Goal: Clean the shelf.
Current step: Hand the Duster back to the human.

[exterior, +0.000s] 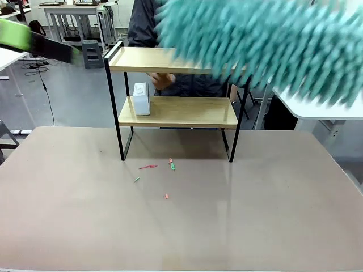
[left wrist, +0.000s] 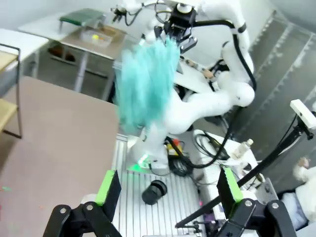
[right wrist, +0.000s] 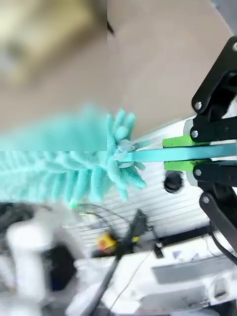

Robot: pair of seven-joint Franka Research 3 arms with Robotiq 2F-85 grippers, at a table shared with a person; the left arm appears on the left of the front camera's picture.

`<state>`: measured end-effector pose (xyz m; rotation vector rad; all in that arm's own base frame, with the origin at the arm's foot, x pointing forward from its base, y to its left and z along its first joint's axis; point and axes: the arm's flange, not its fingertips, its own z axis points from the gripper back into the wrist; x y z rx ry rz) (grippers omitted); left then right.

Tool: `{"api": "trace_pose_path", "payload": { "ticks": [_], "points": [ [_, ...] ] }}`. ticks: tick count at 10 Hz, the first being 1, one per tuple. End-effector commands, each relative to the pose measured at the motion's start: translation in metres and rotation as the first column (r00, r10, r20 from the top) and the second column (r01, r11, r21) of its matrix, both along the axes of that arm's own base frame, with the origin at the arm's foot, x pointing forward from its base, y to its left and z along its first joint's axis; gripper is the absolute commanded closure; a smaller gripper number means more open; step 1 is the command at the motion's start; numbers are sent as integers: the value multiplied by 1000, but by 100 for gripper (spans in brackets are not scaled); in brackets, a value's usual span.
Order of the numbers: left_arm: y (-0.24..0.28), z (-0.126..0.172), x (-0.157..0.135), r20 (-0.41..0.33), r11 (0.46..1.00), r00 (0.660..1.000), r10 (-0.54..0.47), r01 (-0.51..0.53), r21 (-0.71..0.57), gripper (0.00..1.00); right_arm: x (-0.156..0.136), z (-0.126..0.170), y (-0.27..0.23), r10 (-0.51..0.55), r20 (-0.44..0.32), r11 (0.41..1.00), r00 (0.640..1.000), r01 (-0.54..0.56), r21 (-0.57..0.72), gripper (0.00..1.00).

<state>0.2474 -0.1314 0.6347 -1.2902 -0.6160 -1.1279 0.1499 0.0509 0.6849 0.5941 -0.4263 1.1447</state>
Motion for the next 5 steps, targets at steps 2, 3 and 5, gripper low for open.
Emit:
{"api": "trace_pose_path", "payload": {
  "ticks": [2,3,5],
  "points": [
    [26,14,-14,41,998,997,64,-63,-16,0,0,0,0,0,0,1000,1000,0,0,87],
    [26,14,-14,41,998,997,64,-63,-16,0,0,0,0,0,0,1000,1000,0,0,87],
    [-2,0,3,101,998,994,-42,37,57,0,23,-30,13,47,-94,984,994,-62,-165,87]
  ]
}}
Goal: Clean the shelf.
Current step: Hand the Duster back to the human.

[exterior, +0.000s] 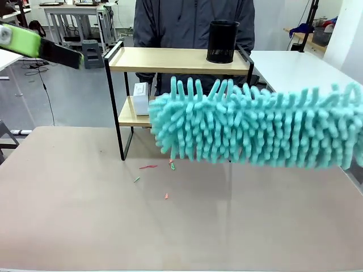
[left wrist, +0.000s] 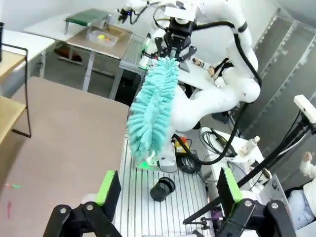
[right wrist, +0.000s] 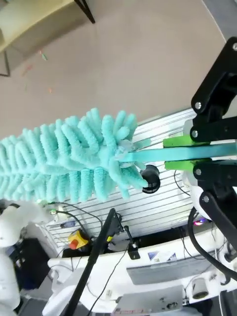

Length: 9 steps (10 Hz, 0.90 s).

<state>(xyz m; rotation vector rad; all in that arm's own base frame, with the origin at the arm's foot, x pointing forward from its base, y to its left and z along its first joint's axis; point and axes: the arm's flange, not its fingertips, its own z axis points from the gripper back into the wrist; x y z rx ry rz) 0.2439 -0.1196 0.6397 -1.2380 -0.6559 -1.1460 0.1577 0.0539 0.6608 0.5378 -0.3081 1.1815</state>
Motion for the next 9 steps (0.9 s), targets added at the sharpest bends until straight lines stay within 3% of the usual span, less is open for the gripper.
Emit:
{"api": "trace_pose_path", "payload": {
  "ticks": [1,2,4,6,9],
  "points": [
    [-32,-3,14,52,987,987,-151,148,54,0,33,-7,31,77,-89,989,993,-87,-123,87],
    [-48,-1,27,58,977,979,-196,189,98,0,46,-10,51,115,-127,980,985,-133,-147,87],
    [-85,-16,49,2,949,960,-279,276,152,0,67,-26,83,180,-207,958,962,-219,-184,87],
    [-114,-41,69,-60,922,944,-325,330,204,0,84,-35,98,210,-258,955,943,-255,-154,87],
    [-138,-65,88,-50,924,943,-329,332,191,0,101,-27,101,223,-327,968,918,-249,-38,87]
  ]
}}
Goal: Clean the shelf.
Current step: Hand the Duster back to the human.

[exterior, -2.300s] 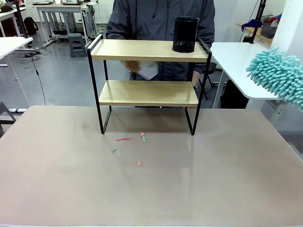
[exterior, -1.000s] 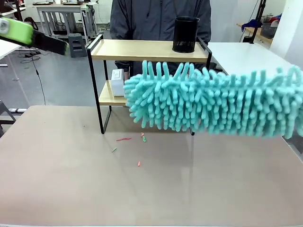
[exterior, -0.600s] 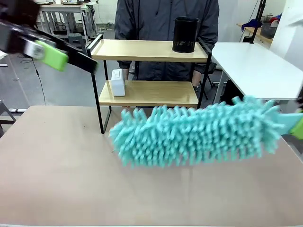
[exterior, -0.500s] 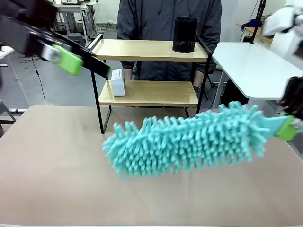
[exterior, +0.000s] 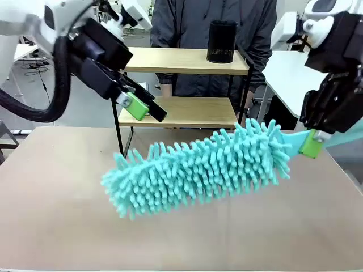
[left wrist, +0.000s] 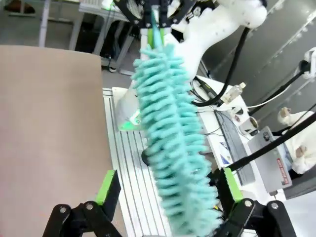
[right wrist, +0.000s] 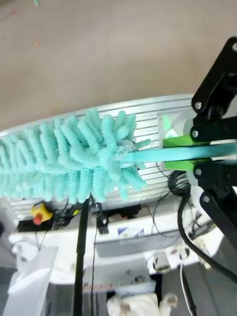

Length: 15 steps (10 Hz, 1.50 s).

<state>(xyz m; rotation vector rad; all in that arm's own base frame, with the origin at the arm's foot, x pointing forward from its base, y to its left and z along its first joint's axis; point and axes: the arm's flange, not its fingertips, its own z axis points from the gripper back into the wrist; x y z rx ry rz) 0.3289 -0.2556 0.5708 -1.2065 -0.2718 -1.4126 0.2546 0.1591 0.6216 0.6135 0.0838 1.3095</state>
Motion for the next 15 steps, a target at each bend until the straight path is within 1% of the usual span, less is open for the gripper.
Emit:
{"api": "trace_pose_path", "payload": {
  "ticks": [1,2,3,6,7,8,9,10,11,13,14,15],
  "points": [
    [-6,-5,3,17,999,1000,-23,24,-38,0,11,10,-5,-71,-54,995,996,74,73,87],
    [-9,-12,0,21,999,999,-31,31,-22,0,18,10,-8,-116,-74,985,990,124,118,87],
    [-9,-16,-3,7,999,999,-47,47,-23,0,24,7,-11,-157,-89,977,984,168,133,87],
    [-10,-15,-10,21,998,998,-64,64,-12,0,28,0,-14,-170,-100,972,980,184,147,87],
    [-11,-18,-11,12,998,998,-67,67,-8,0,27,1,-16,-171,-99,970,980,185,160,87],
    [-12,-22,-9,32,998,998,-61,60,31,0,25,1,-18,-177,-98,968,979,191,161,87],
    [-14,-25,-10,28,996,998,-63,61,57,58,25,1,-20,-183,-96,967,978,196,161,87],
    [-16,-26,-11,21,996,997,-71,69,63,59,24,1,-21,-185,-98,966,978,199,163,87],
    [-17,-27,-11,21,996,997,-75,73,59,100,24,1,-21,-186,-98,966,978,201,162,87],
    [-17,-27,-11,21,996,997,-71,70,56,100,24,0,-22,-189,-103,965,977,204,164,87],
    [-17,-28,-11,19,996,997,-71,70,63,86,24,-1,-22,-192,-104,964,976,207,165,87],
    [-17,-28,-11,17,996,997,-70,68,65,95,23,0,-22,-192,-102,964,976,207,166,87]
  ]
}}
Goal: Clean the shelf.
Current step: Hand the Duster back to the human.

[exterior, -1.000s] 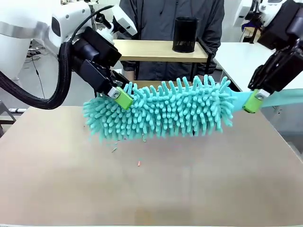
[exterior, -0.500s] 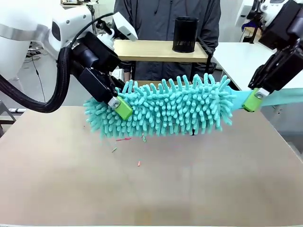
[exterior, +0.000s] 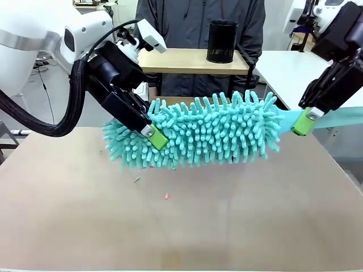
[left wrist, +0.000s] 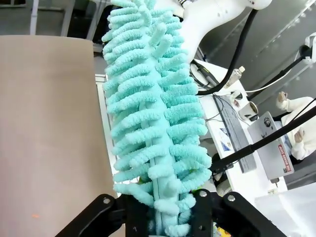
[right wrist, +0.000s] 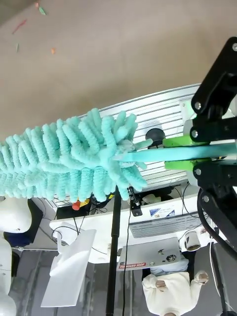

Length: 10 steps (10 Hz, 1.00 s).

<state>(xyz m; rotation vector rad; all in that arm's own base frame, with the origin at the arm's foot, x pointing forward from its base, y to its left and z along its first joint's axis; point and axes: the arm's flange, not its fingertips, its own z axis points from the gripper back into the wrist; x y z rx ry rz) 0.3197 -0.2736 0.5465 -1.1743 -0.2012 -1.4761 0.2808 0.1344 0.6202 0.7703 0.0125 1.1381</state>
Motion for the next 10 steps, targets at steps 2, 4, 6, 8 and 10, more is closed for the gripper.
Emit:
{"api": "trace_pose_path", "payload": {
  "ticks": [2,4,6,8,10],
  "points": [
    [1,-3,-2,10,1000,1000,-8,8,7,100,-3,2,3,-54,4,998,999,54,44,87],
    [2,-2,-3,17,1000,1000,-13,13,12,100,-5,4,2,-60,21,997,998,59,43,27],
    [5,1,-5,35,1000,999,-20,19,16,100,-4,6,-13,-112,32,991,993,109,72,0],
    [9,1,-6,41,1000,999,-21,21,20,100,5,15,-51,-385,-6,875,923,367,317,3],
    [15,-2,-6,33,1000,999,-15,15,16,100,24,-2,-117,-750,-187,493,635,725,481,0]
  ]
}}
